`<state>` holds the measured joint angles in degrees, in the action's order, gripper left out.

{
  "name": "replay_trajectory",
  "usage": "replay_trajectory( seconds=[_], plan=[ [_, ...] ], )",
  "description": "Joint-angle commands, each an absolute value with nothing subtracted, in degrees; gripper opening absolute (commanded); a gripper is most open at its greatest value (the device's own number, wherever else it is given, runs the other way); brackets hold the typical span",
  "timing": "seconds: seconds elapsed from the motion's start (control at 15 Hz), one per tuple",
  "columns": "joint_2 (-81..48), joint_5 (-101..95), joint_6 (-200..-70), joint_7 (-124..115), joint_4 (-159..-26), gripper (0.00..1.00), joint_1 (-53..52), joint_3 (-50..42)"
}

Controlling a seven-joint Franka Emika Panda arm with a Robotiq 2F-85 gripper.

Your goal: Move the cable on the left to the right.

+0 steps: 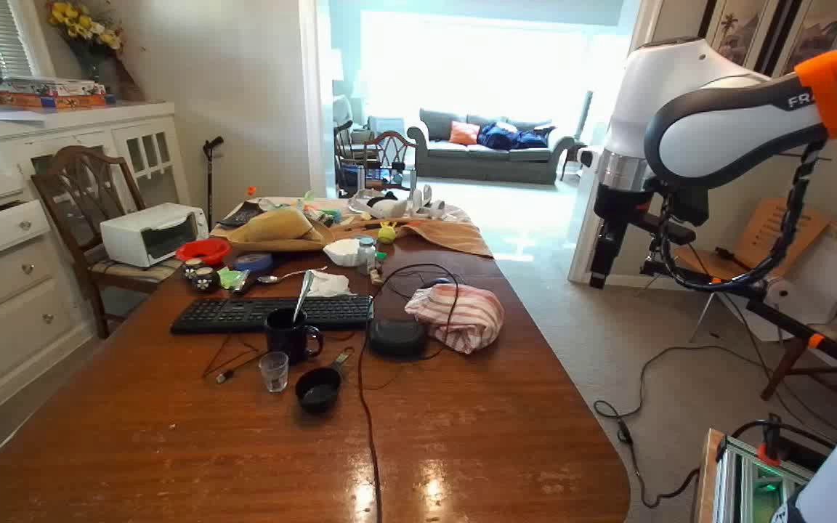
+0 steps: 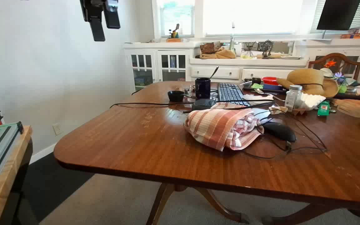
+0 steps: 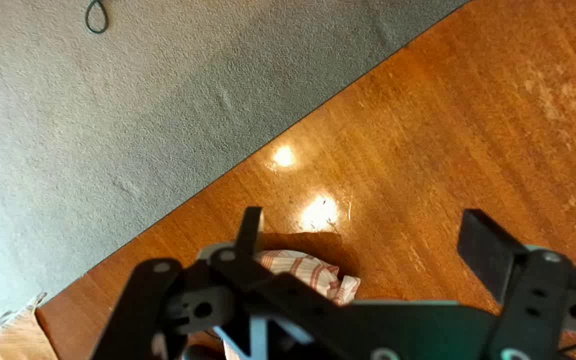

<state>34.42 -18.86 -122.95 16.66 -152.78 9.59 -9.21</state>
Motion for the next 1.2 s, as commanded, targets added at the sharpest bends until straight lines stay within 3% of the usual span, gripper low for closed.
replay_trajectory(
  seconds=[0.0,0.73,1.13],
  plan=[
    [34.5,-19.0,-122.7,16.5,-152.7,1.00,9.3,-9.4],
    [34.2,-19.1,-124.4,15.6,-153.9,1.00,9.1,-9.0],
    [28.8,-3.3,-130.1,3.1,-158.4,1.00,2.9,-5.8]
  ],
)
